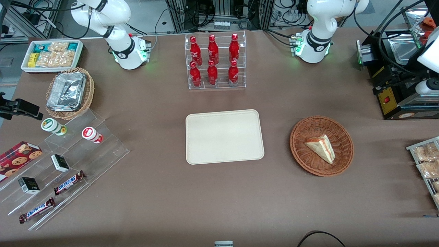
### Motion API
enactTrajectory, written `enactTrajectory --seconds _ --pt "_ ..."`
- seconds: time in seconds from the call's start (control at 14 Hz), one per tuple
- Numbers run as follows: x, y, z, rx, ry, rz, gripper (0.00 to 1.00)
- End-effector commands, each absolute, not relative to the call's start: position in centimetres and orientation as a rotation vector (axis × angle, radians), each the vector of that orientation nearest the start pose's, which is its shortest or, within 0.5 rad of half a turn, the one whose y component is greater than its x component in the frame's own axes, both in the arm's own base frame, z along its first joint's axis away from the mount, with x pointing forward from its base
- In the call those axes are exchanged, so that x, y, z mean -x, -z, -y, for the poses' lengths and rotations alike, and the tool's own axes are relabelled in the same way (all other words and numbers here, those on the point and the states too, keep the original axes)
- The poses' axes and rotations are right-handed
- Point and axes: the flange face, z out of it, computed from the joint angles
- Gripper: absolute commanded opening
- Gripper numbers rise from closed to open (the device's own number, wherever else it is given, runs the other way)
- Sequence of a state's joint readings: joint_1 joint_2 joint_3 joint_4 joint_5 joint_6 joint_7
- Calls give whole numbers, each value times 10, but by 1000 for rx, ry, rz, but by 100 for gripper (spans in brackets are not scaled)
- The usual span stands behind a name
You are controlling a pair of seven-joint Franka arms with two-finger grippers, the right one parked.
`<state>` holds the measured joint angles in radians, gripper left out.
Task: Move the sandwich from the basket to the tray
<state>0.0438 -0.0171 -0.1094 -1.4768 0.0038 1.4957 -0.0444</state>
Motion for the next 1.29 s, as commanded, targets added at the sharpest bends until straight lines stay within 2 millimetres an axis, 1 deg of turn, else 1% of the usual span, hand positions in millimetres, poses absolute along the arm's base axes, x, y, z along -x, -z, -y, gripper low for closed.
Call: enactTrajectory --seconds 0.0,0.14,0.21,0.36,0.5,0.57,0.64,0.71,0.79,0.86,1.0,1.21 --pt "-536 -671 29 3154 62 -46 100" --pt "-545 -658 29 3147 34 -39 100" --pt "-554 -643 31 3146 5 -32 100" --pt "-568 -607 38 3146 -58 17 100" --pt "-573 -555 51 3144 -5 86 100" --pt "-574 -532 57 3146 39 215 100" --pt "-577 -515 59 3140 85 350 100" --pt "-578 -496 66 3133 105 460 100" --pt "-576 -478 70 3125 131 534 100" --pt "-574 -459 71 3118 164 617 100" --pt "-565 -417 70 3084 222 847 100" --pt "-555 -366 69 3041 225 1049 100"
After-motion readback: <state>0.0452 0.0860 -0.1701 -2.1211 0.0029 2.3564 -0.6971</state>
